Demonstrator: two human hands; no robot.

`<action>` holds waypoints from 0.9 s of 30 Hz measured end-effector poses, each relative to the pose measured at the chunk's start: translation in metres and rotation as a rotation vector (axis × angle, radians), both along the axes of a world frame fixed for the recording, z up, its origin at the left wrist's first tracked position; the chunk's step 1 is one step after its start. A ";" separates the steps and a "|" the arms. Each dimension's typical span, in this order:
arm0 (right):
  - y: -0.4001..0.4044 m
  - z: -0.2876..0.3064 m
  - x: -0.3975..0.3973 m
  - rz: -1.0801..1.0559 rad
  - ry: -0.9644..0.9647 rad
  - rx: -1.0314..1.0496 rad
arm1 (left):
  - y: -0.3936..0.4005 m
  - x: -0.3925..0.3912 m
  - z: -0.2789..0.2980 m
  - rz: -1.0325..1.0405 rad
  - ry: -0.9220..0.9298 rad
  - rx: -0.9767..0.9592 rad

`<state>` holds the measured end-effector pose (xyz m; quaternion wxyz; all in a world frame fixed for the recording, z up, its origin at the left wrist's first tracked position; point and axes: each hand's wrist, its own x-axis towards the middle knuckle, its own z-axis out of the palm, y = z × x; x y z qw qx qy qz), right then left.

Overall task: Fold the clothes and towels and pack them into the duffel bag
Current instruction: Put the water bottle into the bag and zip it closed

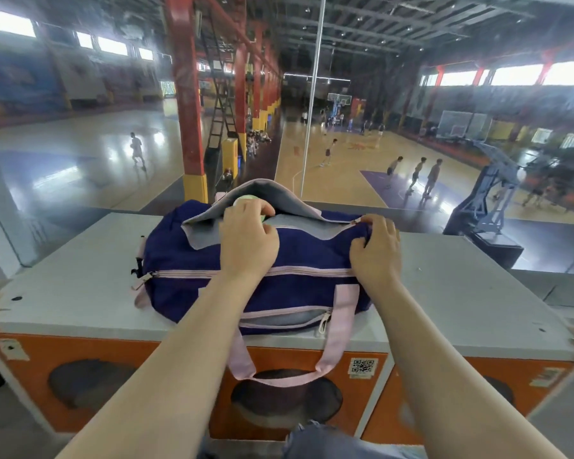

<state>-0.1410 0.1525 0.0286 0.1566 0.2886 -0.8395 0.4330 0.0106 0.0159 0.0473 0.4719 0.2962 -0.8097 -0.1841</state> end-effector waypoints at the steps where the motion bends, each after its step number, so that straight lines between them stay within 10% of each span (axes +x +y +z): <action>1: -0.001 0.000 -0.007 -0.001 -0.020 -0.016 | 0.008 -0.014 0.000 -0.057 0.004 0.008; 8: -0.014 0.000 -0.055 0.078 -0.218 0.057 | 0.027 -0.079 -0.011 -0.385 -0.150 0.087; 15: -0.018 -0.002 -0.070 0.033 0.008 0.141 | 0.028 -0.110 -0.017 -0.518 -0.276 0.204; 27: -0.019 0.000 -0.048 0.286 -0.151 -0.249 | 0.025 -0.126 -0.027 -0.452 -0.167 0.295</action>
